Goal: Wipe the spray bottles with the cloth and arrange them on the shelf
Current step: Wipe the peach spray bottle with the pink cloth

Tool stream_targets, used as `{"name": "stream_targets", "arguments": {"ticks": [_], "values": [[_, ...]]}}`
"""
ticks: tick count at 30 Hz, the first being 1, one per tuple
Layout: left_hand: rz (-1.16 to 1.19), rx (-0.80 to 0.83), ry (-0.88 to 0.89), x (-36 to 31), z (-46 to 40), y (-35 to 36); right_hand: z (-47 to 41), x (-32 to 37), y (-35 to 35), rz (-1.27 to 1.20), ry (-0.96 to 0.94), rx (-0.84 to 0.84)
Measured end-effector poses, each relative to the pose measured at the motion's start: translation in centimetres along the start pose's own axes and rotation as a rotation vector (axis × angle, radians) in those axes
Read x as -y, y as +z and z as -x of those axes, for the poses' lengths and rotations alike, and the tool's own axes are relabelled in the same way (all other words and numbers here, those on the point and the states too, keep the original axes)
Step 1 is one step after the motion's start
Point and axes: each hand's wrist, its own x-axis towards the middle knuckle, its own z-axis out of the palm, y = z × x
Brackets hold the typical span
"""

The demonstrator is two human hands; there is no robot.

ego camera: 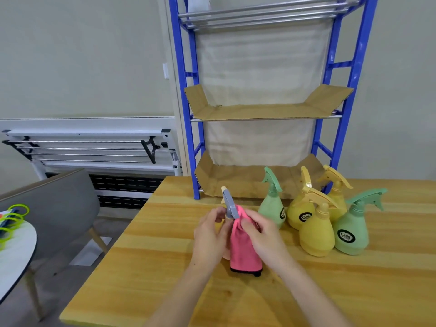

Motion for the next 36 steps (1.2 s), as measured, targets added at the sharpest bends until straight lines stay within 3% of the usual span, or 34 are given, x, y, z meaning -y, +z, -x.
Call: {"name": "stream_targets", "arguments": {"ticks": [7,13,16,21,25,36], "values": [[-0.091,0.067,0.026,0.8,-0.1,-0.9,-0.1,-1.0,-1.3,0.178,-0.054,0.055],[-0.033,0.036,0.014,0.0,0.3,-0.5,-0.4,-0.8,-1.7,0.084,-0.055,-0.236],[0.054,-0.028,-0.004,-0.2,0.4,-0.2,-1.6,-0.4,-1.7,0.096,-0.054,-0.306],[-0.056,0.029,0.162,-0.7,0.1,-0.8,-3.7,0.4,-1.2,0.190,-0.130,-0.305],[-0.026,0.028,0.140,-0.4,0.2,-0.6,-4.0,0.4,0.7,0.100,-0.125,-0.225],[-0.036,0.066,0.108,-0.1,0.0,-0.9,-2.3,-0.2,1.4,0.105,-0.183,-0.230]]}}
